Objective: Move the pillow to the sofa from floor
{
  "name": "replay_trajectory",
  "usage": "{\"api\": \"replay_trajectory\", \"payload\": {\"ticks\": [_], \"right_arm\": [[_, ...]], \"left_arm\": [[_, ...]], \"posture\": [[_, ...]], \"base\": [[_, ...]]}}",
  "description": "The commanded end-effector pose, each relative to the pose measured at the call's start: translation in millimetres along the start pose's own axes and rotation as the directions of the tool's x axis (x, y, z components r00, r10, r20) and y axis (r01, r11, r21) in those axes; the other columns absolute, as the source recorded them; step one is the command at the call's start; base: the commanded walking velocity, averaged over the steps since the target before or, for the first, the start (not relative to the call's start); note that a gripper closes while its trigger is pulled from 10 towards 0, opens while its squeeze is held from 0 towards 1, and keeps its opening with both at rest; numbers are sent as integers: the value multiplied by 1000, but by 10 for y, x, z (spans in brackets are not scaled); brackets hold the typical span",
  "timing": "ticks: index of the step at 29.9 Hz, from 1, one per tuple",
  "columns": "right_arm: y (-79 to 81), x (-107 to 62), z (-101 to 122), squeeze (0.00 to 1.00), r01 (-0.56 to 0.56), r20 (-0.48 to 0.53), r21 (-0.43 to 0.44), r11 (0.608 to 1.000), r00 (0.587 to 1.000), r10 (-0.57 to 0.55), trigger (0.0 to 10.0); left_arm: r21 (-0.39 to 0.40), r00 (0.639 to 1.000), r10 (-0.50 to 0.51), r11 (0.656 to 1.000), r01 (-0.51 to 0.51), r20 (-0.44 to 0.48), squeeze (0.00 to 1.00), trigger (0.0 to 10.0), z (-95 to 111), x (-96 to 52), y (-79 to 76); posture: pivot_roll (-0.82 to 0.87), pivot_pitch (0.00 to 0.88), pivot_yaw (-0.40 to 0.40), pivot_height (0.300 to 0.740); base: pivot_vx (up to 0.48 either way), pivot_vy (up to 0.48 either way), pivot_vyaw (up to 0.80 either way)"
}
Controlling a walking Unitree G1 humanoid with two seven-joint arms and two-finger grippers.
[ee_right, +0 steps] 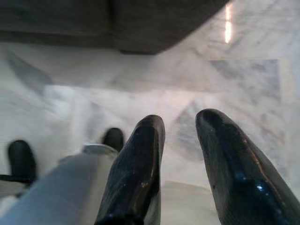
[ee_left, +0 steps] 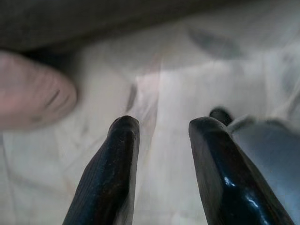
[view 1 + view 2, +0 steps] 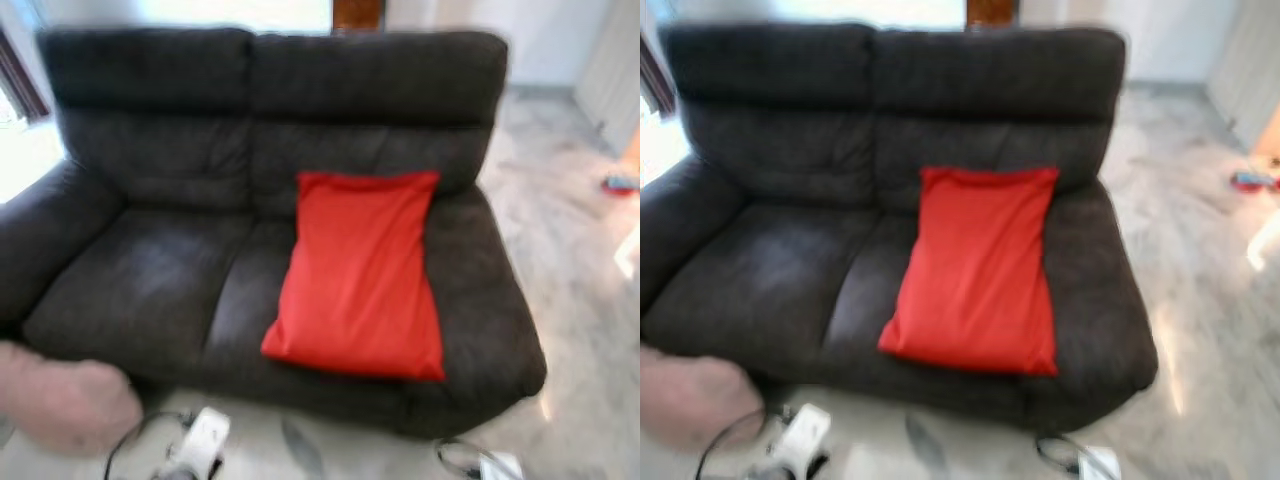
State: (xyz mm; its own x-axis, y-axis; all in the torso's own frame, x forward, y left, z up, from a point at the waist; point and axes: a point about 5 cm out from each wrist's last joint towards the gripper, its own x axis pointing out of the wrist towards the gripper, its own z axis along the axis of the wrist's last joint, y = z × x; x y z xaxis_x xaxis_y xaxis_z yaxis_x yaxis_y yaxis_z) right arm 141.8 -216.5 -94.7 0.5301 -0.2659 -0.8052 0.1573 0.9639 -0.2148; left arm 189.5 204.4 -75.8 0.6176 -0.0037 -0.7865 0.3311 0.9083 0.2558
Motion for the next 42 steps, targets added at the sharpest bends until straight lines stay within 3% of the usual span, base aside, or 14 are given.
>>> {"api": "replay_trajectory", "payload": {"ticks": [1, 42], "right_arm": [[-45, -5, -34, 0, 10, -9, 6, 1000, 1000, -10, 10000], [18, -2, -12, 0, -33, -6, 6, 999, 999, 33, 10000]], "left_arm": [[-9, 1000, 1, 1000, -1, -1, 0, 10000, 9, 5, -11], [-19, 1000, 5, 1000, -5, 3, 0, 10000, 21, 6, 3]], "posture": [[-24, 39, 39, 740], [-24, 58, 42, 740]], "base": [[0, 270, 0], [0, 320, 0]]}}
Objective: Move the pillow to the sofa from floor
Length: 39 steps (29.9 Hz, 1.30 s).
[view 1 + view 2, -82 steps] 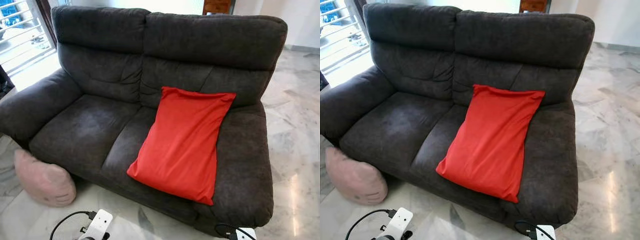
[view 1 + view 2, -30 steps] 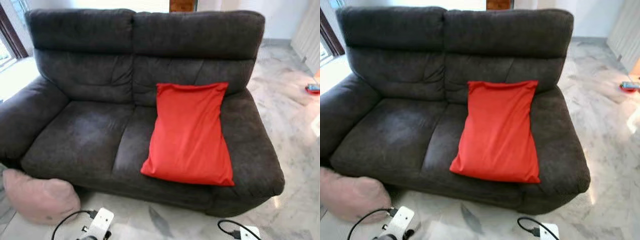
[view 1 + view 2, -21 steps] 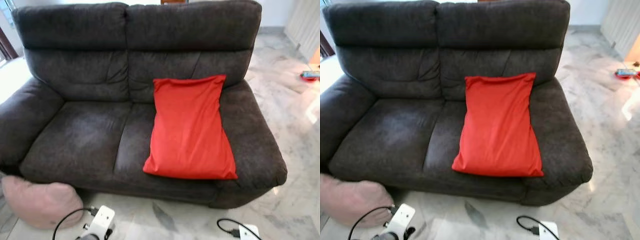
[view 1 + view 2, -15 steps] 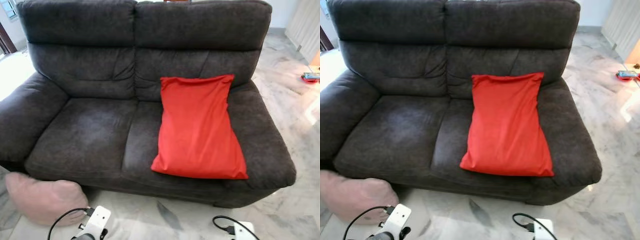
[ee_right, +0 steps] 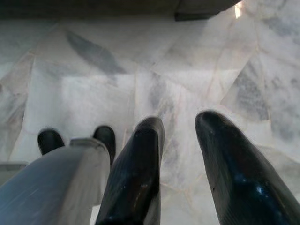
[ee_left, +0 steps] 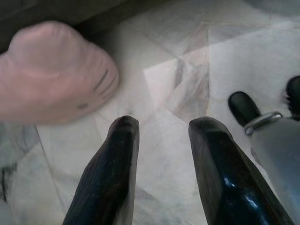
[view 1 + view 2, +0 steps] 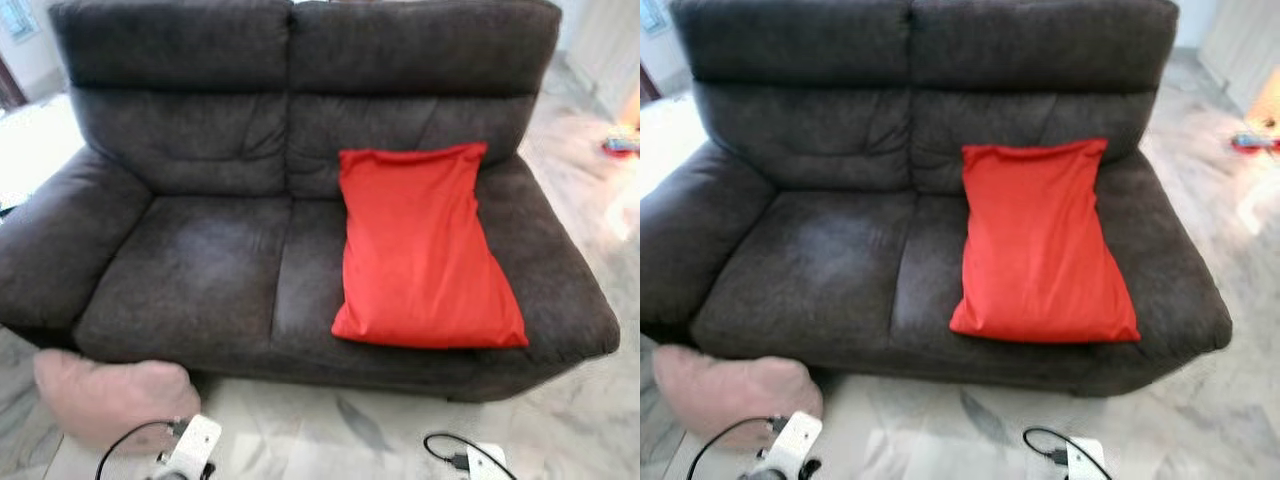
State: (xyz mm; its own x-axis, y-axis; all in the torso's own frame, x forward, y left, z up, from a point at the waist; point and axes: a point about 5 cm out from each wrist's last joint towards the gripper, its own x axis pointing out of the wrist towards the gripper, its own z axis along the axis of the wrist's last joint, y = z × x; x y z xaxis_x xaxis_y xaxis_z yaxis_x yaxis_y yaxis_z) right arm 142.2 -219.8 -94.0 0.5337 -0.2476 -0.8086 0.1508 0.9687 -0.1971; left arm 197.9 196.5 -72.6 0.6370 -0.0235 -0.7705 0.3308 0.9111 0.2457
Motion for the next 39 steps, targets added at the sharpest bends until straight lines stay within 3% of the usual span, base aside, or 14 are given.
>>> {"api": "replay_trajectory", "payload": {"ticks": [1, 34, 39], "right_arm": [[55, -7, -19, 0, -15, -7, 1, 1000, 1000, 15, 10000], [64, -20, -73, 0, -33, -22, -4, 999, 999, 33, 10000], [60, -26, -103, 0, -39, -35, -14, 999, 999, 38, 10000]], "left_arm": [[-12, 1000, 13, 1000, -13, -28, 0, 10000, -90, -24, 39], [-5, 999, 3, 1000, -3, -32, 0, 10000, -115, -31, 22], [-3, 999, 2, 1000, -2, -33, 0, 10000, -121, -32, 20]], "posture": [[-24, 58, 42, 740], [-25, 32, 41, 740], [-26, 28, 42, 740]], "base": [[0, 337, 0], [0, 337, 0], [0, 335, -635]]}}
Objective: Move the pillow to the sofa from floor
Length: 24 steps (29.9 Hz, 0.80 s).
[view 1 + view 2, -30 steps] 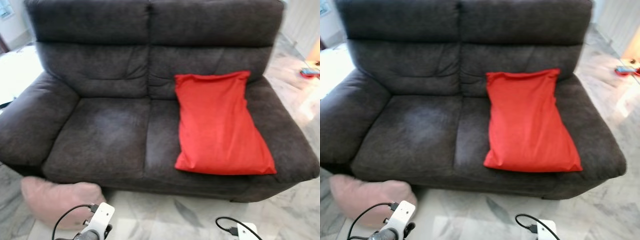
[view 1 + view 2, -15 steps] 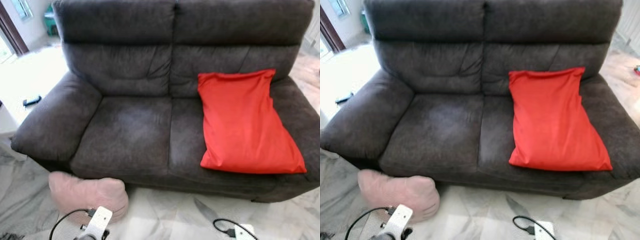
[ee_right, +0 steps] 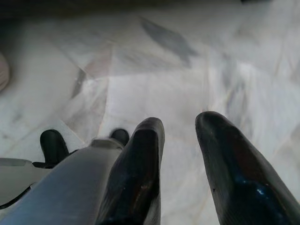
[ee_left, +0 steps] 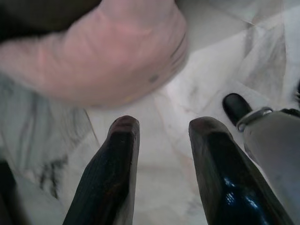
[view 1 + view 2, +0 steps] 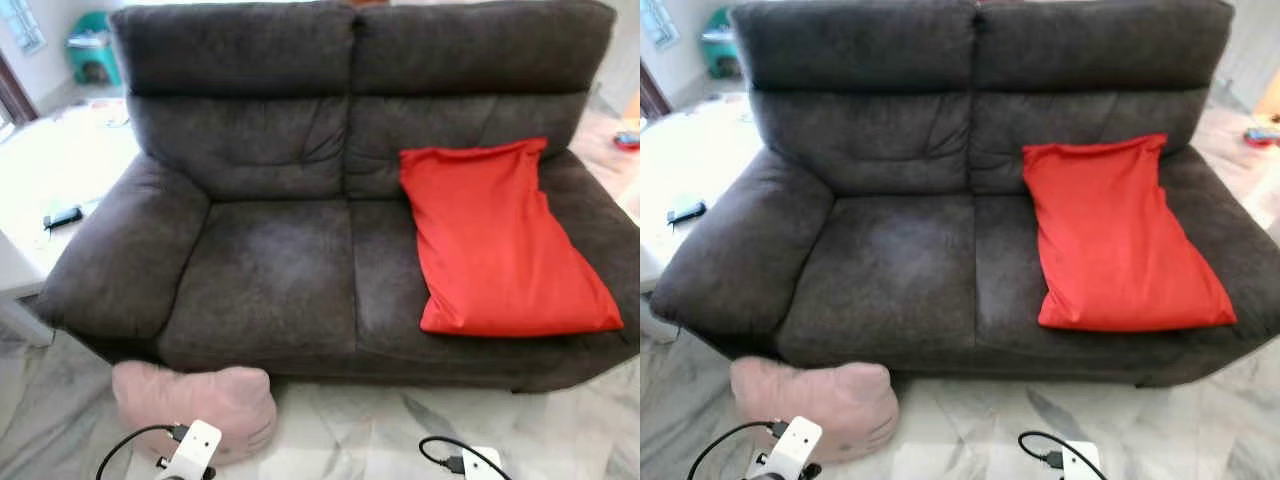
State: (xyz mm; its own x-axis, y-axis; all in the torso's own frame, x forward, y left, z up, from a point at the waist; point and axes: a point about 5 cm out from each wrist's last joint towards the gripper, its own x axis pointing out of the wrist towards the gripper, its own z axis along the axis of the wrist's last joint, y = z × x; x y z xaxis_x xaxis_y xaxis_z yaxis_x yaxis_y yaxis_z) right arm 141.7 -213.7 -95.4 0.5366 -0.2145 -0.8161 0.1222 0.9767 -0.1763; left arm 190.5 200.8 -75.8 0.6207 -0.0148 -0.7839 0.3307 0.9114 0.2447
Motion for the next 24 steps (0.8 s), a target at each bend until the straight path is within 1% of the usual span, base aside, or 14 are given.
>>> {"api": "replay_trajectory", "payload": {"ticks": [1, 2, 5, 13, 15, 19, 24], "right_arm": [[-10, -23, -99, 0, -7, -27, 11, 1000, 1000, 7, 10000], [-22, -26, -108, 0, -5, -28, 19, 1000, 1000, 5, 10000], [-55, -31, -134, 0, -1, -35, 9, 1000, 999, 1, 10000], [-58, -31, -130, 0, -3, -34, 14, 1000, 999, 3, 10000], [-49, -29, -125, 0, -6, -32, 12, 1000, 999, 6, 10000], [21, -24, -87, 0, -30, -14, -9, 1000, 999, 30, 10000], [43, -21, -66, 0, -38, -3, -4, 999, 999, 38, 10000]], "left_arm": [[-2, 1000, 2, 1000, -2, -10, 0, 10000, -32, -8, 13], [-2, 1000, 2, 1000, -2, -10, 0, 10000, -32, -8, 14], [-2, 1000, 2, 1000, -2, -9, 0, 10000, -30, -8, 18], [-4, 1000, 4, 1000, -4, -9, 0, 10000, -23, -6, 22], [-6, 1000, 5, 1000, -5, -9, 0, 10000, -21, -5, 23], [-10, 1000, 5, 1000, -5, -8, 0, 10000, -19, -5, 25], [-11, 1000, 6, 1000, -6, -7, 0, 10000, -16, -4, 26]], "posture": [[-26, 28, 42, 740], [-25, 28, 43, 740], [-25, 31, 43, 740], [-22, 39, 43, 740], [-21, 42, 42, 740], [-18, 46, 42, 740], [-17, 50, 42, 740]], "base": [[0, 337, -800], [0, 337, -556], [0, 335, 0], [0, 337, 0], [0, 337, 0], [0, 337, 0], [0, 335, 622]]}}
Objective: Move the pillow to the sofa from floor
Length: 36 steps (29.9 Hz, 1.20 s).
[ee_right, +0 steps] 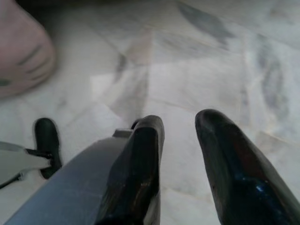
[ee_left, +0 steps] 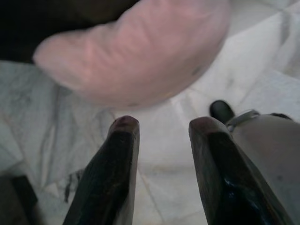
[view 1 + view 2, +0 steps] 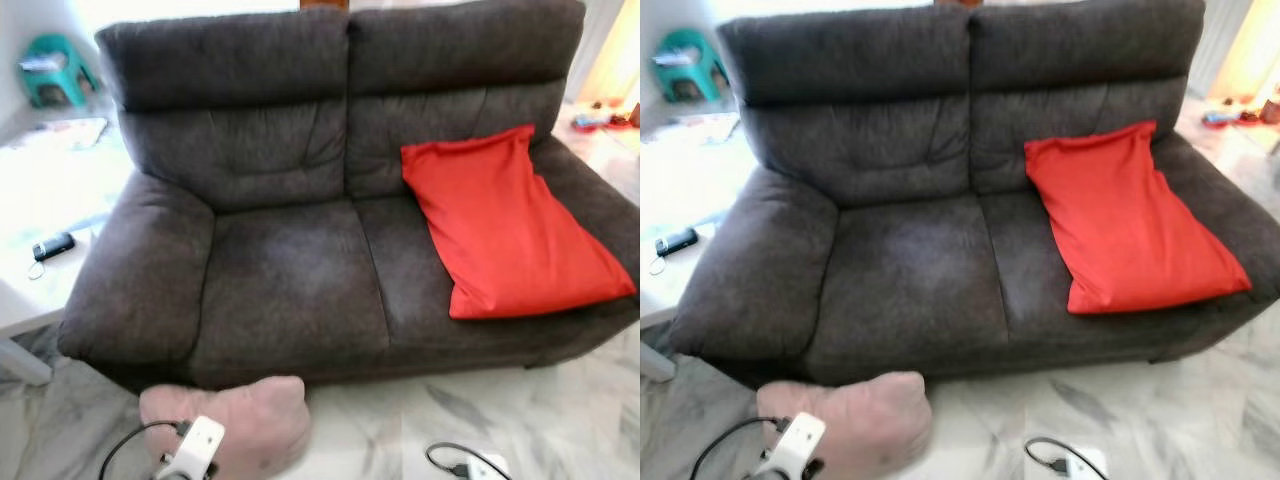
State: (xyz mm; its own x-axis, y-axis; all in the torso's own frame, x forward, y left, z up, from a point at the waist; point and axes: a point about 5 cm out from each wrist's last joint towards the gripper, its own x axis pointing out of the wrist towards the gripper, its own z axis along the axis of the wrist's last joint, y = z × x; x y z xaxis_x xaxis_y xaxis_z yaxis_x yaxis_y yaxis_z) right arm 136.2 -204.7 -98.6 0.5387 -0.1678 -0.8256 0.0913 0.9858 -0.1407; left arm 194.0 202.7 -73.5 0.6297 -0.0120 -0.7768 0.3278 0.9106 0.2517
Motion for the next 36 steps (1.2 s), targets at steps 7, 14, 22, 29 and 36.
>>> {"api": "replay_trajectory", "payload": {"ticks": [7, 14, 22, 29, 36], "right_arm": [[-59, 3, 8, 0, 6, 0, 13, 1000, 1000, -6, 10000], [-74, 2, 13, 0, -3, 7, -18, 1000, 1000, 3, 10000], [-46, -6, -14, 0, -5, 6, 15, 1000, 1000, 5, 10000], [-48, -5, -16, 0, -5, 1, 21, 1000, 1000, 5, 10000], [-101, 0, 1, 0, 4, 0, 24, 1000, 1000, -4, 10000]], "left_arm": [[-14, 1000, -1, 1000, 1, -17, 0, 10000, -43, -8, -9], [-15, 1000, -1, 1000, 1, -15, 0, 10000, -40, -7, -11], [-16, 1000, 0, 1000, 0, -16, 0, 10000, -39, -6, -9], [-17, 1000, 0, 1000, 0, -15, 0, 10000, -39, -7, -5], [-16, 1000, -1, 1000, 1, -16, 0, 10000, -41, -7, -6]], "posture": [[-16, 54, 41, 740], [-15, 58, 40, 740], [-14, 59, 40, 740], [-14, 59, 41, 740], [-14, 60, 41, 740]], "base": [[0, 337, 156], [0, 336, 429], [0, 337, 77], [0, 336, 0], [0, 337, 0]]}}
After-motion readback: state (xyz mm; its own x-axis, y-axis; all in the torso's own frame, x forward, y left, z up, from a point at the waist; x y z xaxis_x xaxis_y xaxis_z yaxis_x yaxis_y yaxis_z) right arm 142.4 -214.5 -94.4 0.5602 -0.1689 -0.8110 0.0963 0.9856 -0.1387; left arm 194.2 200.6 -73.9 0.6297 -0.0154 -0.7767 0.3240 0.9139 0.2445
